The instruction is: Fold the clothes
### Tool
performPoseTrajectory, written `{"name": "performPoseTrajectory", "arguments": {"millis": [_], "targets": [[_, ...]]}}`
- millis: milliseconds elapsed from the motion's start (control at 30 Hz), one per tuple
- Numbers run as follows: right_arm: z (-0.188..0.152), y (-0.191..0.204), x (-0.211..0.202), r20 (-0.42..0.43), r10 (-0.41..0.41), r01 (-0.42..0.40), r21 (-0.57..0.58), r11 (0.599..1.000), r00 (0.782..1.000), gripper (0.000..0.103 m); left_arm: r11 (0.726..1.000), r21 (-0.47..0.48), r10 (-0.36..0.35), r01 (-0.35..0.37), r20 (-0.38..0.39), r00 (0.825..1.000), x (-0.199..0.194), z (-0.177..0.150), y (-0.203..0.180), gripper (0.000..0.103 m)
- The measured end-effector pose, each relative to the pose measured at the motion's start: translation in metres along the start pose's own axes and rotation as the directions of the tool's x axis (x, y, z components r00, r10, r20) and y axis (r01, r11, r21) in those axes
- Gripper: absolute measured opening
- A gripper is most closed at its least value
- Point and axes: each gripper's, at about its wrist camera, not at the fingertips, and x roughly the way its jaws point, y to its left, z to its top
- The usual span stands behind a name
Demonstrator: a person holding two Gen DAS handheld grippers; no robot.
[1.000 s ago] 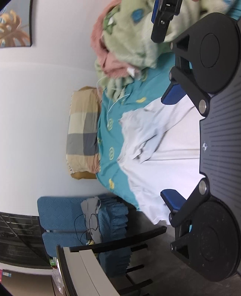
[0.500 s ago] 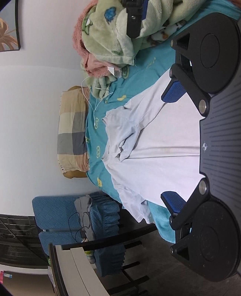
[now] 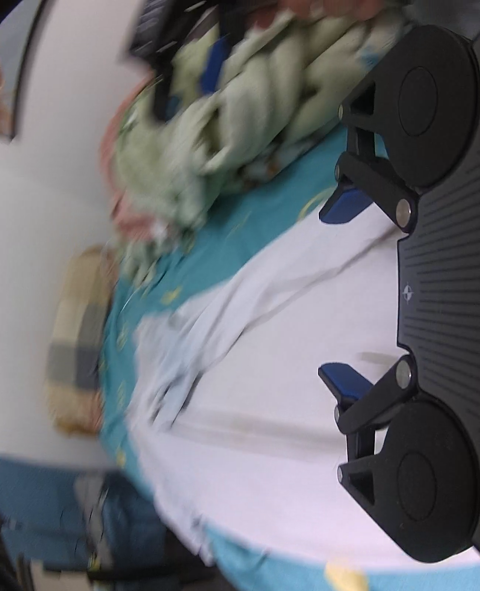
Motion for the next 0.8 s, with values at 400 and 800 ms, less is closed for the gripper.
{"name": "performPoseTrajectory", "arguments": {"millis": [400,800], "targets": [[0.000,-0.029,-0.002,-0.011,0.003,-0.002,0.090,0.996,1.000,0.079,0.987,0.048,-0.144,0.155,-0.176,0.974,0.048,-0.056,-0.071,0.008],[-0.002,-0.033,0.009,-0.077,0.001,0.006,0.092,0.996,0.997,0.079,0.969,-0.176,-0.191,0.171,-0.101,0.976,-0.048,-0.002,-0.014,0.004]]}}
